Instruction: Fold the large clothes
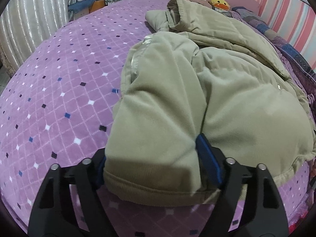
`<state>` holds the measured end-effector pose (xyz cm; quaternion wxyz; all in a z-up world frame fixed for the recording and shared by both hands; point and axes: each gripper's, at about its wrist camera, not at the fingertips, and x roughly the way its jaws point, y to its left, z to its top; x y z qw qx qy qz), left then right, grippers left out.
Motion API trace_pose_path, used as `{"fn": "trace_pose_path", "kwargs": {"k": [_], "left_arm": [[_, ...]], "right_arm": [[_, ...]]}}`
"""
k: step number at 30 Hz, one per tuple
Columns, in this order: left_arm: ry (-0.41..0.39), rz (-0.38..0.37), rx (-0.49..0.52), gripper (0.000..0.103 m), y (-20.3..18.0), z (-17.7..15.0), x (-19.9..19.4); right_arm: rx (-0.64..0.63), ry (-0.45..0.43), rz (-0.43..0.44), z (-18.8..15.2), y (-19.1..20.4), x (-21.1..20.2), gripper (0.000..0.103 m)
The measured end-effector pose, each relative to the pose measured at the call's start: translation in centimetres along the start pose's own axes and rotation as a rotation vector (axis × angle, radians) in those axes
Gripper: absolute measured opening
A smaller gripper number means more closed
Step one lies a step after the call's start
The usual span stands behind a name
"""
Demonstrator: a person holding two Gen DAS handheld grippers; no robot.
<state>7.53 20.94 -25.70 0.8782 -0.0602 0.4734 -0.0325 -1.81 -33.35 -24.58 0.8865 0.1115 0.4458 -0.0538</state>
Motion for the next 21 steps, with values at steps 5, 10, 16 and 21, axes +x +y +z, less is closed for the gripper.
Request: {"fn": "trace_pose_path", "kwargs": {"k": [5,10,16,21], "left_arm": [[0.013,0.001,0.006,0.062,-0.6,0.3,-0.3],[0.013,0.012,0.022,0.054,-1.1,0.5,-0.4],[0.021,0.021,0.045,0.044,-1.6,1.1,-0.4],[0.034,-0.007,0.031,0.032,-1.7,1.6,-0.7]], "right_arm": [[-0.022,0.000,0.008,0.0,0.9,-0.6,0.026],[-0.008,0.011,0.006,0.1,1.0,-0.2,0.024],[-0.016,0.012,-0.002,0.3,1.2,-0.4,0.022],[-0.015,0.013,0.012,0.7,1.2,-1.1,0.021]]}}
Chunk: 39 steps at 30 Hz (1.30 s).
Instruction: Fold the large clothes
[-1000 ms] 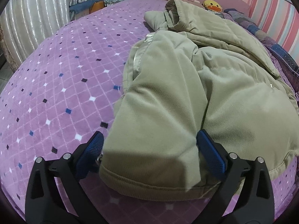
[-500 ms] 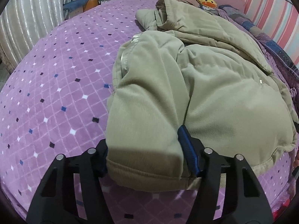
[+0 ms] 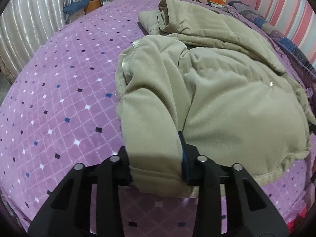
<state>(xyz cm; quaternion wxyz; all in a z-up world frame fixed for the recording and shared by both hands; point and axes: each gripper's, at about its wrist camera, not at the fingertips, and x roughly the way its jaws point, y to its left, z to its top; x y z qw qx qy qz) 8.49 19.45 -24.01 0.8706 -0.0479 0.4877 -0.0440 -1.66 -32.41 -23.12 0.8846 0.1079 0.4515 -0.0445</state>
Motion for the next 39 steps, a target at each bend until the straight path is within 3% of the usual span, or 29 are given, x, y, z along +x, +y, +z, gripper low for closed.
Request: {"fn": "trace_pose_path", "kwargs": {"k": [13,22,27,31,35,39], "left_arm": [[0.023,-0.105,-0.063,0.022,0.6,3.8,-2.5],[-0.044,-0.159,-0.084,0.021,-1.1,9.3,-5.1],[-0.065,-0.124,-0.100,0.021,-0.7,12.9,-4.9],[-0.088,-0.146,-0.188,0.021,0.3,16.7,-5.3],[-0.105,-0.138,-0.263,0.021,1.3,20.5,-5.1],[-0.121,-0.042,-0.267,0.021,0.7,24.8,-3.6]], "right_arm": [[-0.016,-0.028,0.078,4.5,1.5,-2.1,0.020],[-0.018,-0.099,0.158,10.2,4.5,-2.4,0.019],[0.063,-0.135,0.196,13.7,3.9,-1.9,0.019],[0.163,-0.165,0.257,17.3,2.8,-1.8,0.019],[0.192,-0.184,0.239,21.1,3.0,-1.3,0.019],[0.222,-0.196,0.180,25.1,3.4,0.4,0.019]]}}
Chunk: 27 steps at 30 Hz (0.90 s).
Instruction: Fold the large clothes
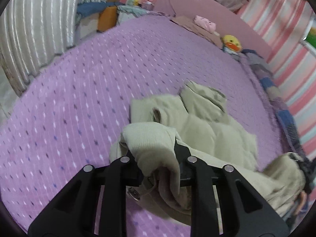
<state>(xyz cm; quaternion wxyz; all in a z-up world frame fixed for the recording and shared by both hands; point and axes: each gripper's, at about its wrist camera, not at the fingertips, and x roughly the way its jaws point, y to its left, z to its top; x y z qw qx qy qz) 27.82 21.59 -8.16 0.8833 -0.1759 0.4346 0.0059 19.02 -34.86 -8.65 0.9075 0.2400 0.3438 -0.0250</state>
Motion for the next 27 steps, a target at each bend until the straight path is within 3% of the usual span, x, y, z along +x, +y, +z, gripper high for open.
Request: {"fn": "trace_pose_path", "kwargs": {"k": [7,14,21,27], "left_arm": [[0.019,0.047,-0.106,0.020,-0.9,6.1,5.5],[0.042,0.162,-0.094,0.020,-2.7,12.1,11.8],[0.054,0.306,-0.050,0.022,-4.3,13.0,19.0],[0.044,0.355,-0.020,0.024,-4.3,11.1,22.7]], "right_arm": [[0.011,0.007,-0.136,5.7,1.1,6.9,0.018],[0.004,0.012,-0.264,10.0,2.7,14.4,0.018],[-0.049,0.019,-0.434,9.9,2.9,22.1,0.018],[-0.075,0.069,-0.466,7.5,1.2,25.7,0.019]]}}
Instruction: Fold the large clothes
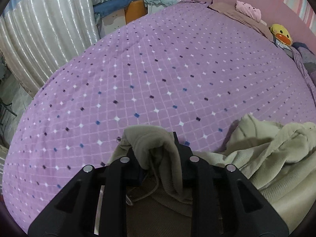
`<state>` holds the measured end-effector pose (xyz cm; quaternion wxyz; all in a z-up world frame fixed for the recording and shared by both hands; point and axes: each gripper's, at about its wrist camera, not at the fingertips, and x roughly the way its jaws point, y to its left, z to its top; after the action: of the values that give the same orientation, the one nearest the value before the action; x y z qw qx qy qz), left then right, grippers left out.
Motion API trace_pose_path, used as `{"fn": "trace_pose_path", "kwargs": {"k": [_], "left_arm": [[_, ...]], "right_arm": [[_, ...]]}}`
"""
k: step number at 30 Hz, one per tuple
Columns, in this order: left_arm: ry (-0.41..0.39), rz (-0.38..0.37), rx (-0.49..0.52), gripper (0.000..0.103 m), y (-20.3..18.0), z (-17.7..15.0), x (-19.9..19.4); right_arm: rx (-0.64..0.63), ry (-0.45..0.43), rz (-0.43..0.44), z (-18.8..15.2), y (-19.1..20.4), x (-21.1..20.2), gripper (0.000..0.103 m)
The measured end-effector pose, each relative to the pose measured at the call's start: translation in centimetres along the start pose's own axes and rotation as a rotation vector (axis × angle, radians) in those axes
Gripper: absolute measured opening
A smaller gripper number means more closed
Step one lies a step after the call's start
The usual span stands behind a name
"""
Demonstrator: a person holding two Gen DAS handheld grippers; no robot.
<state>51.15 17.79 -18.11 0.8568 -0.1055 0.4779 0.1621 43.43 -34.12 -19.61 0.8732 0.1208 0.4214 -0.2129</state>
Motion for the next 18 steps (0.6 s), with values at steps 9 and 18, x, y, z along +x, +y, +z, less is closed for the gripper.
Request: {"fn": "trace_pose_path", "kwargs": {"k": [9,18], "left_arm": [[-0.015,0.010,-0.023,0.027,-0.2,-0.5,2.8],[-0.055,0.008,-0.027,0.028,-0.4,-1.8,3.8]], "right_arm": [[0.002,0.039,-0.014,-0.5,0.8,3.2,0.018],[0.014,0.051,-0.006,-1.5,0.8,5.2,0.019]]}}
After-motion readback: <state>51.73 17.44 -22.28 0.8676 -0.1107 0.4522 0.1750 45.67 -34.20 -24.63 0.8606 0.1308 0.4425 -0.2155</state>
